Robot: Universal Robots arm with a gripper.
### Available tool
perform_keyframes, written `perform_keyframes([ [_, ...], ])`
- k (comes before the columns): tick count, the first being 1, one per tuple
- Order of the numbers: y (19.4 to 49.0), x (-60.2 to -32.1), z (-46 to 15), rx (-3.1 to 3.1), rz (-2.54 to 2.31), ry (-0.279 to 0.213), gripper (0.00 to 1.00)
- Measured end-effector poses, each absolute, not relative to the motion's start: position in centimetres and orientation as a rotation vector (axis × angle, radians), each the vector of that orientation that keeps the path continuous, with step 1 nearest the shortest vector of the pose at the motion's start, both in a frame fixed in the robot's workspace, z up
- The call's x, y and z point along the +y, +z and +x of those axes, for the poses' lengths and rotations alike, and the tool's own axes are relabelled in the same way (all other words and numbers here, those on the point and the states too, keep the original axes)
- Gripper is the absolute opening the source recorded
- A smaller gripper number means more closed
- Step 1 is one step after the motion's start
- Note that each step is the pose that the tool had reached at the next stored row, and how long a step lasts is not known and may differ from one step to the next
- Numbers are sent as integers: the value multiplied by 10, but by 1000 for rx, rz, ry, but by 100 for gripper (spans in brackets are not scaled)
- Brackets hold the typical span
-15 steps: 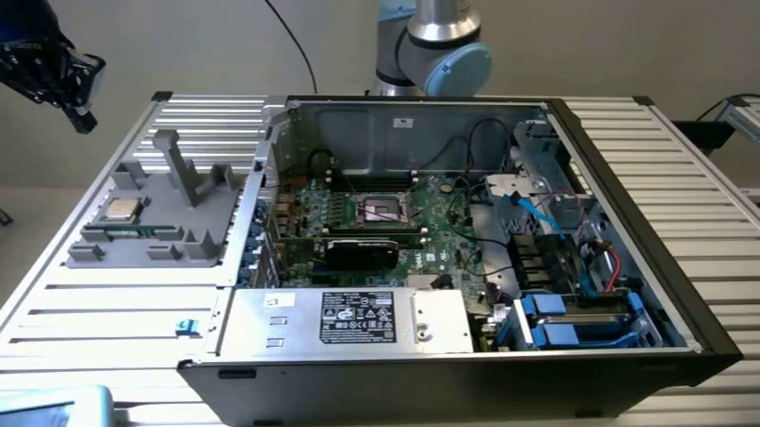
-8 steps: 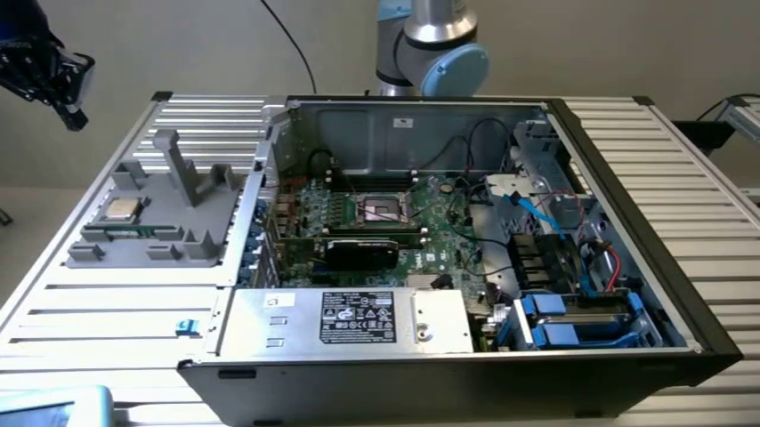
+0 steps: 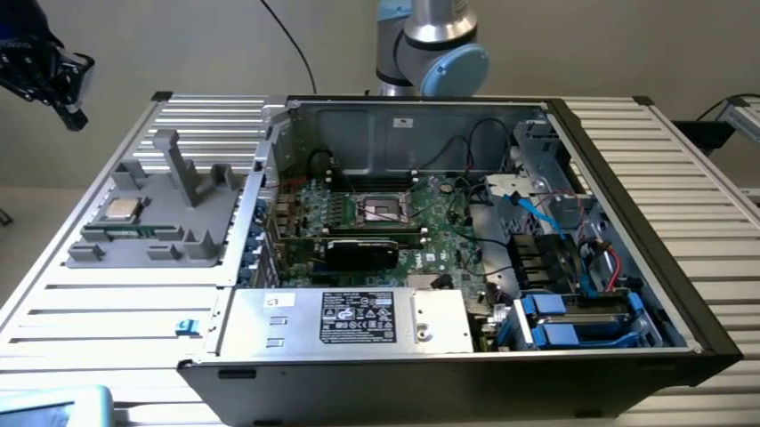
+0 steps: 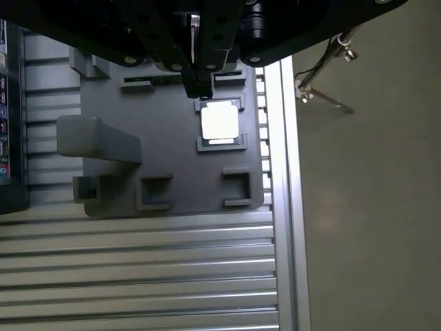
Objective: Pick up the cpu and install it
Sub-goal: 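Reach for the cpu, then pick up the cpu and move it towards the insertion slot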
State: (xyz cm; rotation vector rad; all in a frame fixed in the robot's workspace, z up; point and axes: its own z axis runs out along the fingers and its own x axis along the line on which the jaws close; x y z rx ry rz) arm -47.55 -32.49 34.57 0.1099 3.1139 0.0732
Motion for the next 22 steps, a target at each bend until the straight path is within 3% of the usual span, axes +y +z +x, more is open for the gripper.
perform_keyframes([
  [9, 346, -325, -476, 3114, 110, 73, 13],
  [11, 346, -325, -476, 3114, 110, 73, 18],
  [13, 346, -325, -476, 3114, 110, 73, 31],
  [14, 346, -325, -476, 3114, 110, 73, 31],
  [15, 346, -325, -476, 3114, 110, 73, 42],
  [18, 346, -325, -476, 3114, 110, 73, 48],
  [22, 346, -325, -476, 3114, 110, 73, 66],
])
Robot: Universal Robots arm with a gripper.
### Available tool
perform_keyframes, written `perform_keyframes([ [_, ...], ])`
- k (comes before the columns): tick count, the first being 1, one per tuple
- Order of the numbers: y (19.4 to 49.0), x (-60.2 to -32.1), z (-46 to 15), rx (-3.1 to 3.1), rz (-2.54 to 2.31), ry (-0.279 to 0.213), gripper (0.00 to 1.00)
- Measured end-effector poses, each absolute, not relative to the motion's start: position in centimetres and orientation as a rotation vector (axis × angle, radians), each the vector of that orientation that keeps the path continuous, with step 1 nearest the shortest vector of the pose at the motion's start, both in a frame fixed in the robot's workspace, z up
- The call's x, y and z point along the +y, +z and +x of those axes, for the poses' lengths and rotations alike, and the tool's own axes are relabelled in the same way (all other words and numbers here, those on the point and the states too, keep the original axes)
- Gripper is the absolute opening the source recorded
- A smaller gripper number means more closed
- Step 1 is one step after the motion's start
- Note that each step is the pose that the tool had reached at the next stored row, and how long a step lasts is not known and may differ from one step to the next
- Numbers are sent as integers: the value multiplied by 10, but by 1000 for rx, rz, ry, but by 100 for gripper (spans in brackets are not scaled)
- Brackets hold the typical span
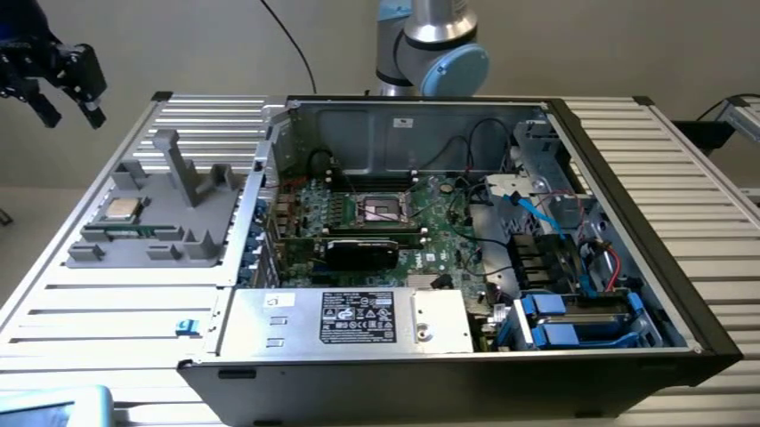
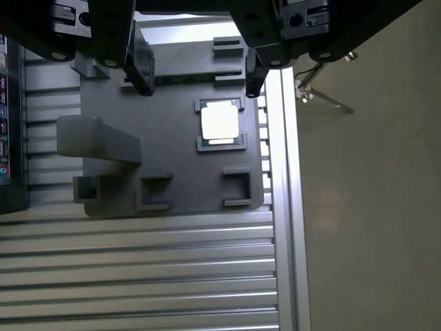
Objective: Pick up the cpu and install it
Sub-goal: 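Pick up the cpu and move it towards the insertion slot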
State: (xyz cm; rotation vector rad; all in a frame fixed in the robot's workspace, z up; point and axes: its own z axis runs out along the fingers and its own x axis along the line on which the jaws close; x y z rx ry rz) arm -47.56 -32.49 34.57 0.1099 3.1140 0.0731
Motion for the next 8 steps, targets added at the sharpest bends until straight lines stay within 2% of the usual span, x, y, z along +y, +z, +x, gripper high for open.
perform_keyframes([
  [5, 344, -325, -478, 3114, 108, 67, 66],
  [8, 343, -325, -478, 3119, 104, 34, 66],
])
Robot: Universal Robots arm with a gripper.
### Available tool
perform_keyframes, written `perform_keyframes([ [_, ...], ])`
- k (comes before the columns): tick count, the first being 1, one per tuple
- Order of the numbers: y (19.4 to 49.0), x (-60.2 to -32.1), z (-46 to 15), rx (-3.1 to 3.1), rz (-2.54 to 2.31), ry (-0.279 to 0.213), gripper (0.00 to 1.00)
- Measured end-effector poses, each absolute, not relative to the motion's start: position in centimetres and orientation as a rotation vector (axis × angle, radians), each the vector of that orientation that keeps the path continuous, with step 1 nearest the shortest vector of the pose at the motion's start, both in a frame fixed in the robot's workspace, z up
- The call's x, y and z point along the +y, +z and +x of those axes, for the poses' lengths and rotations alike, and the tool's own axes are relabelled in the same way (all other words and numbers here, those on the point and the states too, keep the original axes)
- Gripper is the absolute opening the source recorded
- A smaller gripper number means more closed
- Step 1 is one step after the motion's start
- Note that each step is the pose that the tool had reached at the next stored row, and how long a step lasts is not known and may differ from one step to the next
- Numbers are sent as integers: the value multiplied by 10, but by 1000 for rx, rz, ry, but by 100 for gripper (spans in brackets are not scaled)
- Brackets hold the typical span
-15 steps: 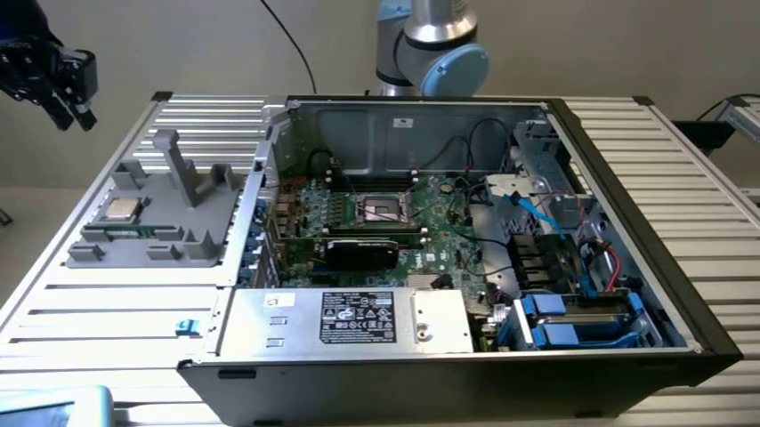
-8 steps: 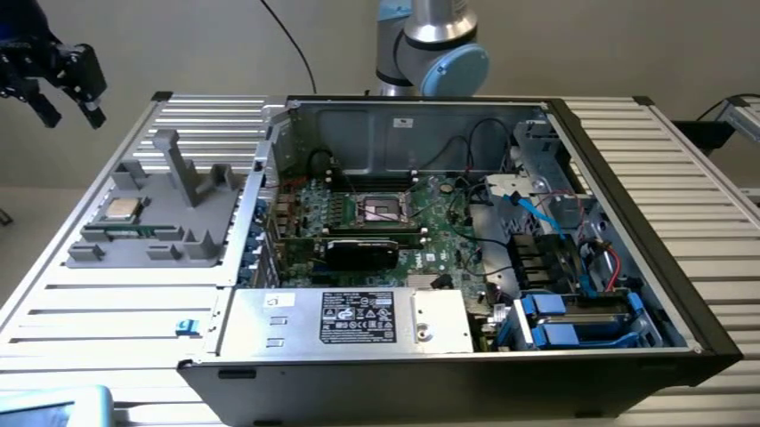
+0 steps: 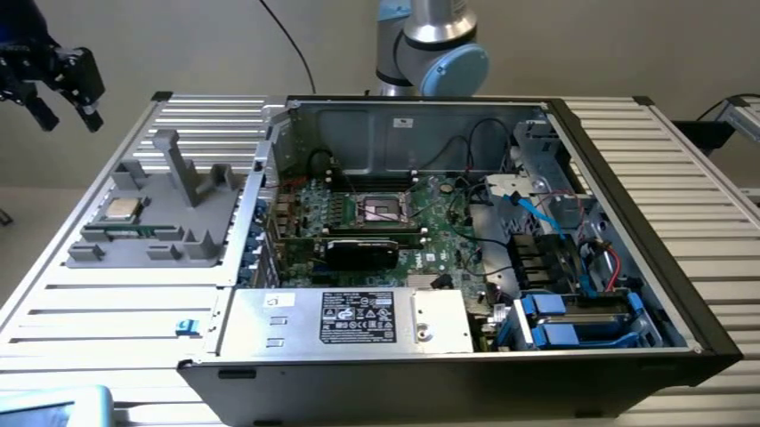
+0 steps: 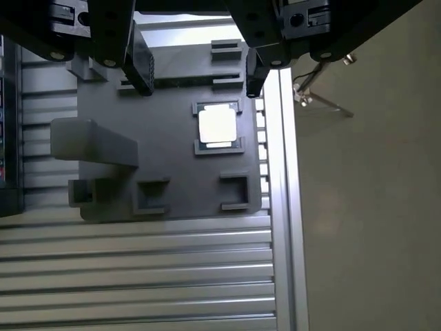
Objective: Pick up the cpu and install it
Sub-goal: 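Pick up the cpu and move it towards the insertion slot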
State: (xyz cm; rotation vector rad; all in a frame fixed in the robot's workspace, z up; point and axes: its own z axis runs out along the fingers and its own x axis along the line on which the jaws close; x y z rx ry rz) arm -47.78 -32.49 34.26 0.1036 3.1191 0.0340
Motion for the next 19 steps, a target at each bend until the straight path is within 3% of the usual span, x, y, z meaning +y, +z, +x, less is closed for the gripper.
perform_keyframes([
  [2, 341, -325, -478, 3119, 101, 17, 66],
  [19, 313, -326, -479, 3129, 92, 25, 66],
])
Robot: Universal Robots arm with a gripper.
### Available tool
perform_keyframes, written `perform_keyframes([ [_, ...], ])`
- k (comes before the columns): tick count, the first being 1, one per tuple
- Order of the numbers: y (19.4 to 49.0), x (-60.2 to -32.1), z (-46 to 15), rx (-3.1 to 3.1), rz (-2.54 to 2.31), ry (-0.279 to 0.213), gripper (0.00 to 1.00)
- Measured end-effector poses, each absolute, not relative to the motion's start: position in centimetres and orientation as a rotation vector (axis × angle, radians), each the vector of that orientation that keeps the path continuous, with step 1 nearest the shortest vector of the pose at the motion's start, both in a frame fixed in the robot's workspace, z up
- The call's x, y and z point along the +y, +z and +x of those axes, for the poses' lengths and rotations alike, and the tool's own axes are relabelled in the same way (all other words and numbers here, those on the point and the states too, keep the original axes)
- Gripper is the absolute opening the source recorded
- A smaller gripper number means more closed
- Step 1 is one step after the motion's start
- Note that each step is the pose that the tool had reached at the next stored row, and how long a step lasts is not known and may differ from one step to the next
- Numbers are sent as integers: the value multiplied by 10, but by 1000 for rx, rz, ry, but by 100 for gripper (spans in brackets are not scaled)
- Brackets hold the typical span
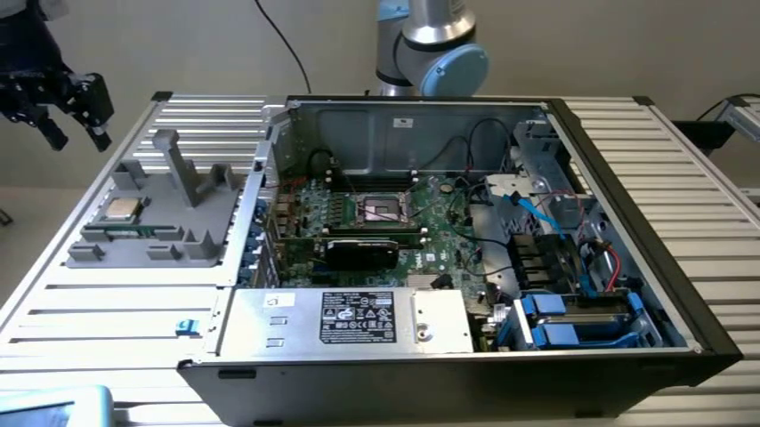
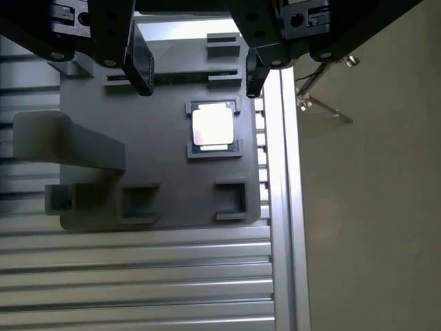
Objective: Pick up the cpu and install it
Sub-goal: 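Pick up the cpu and move it towards the insertion slot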
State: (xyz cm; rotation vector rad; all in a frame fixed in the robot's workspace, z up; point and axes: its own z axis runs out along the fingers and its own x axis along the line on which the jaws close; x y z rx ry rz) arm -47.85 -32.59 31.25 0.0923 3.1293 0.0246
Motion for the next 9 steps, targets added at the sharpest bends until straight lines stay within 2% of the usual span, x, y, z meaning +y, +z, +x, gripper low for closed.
perform_keyframes([
  [9, 296, -330, -479, 3131, 85, 30, 66],
])
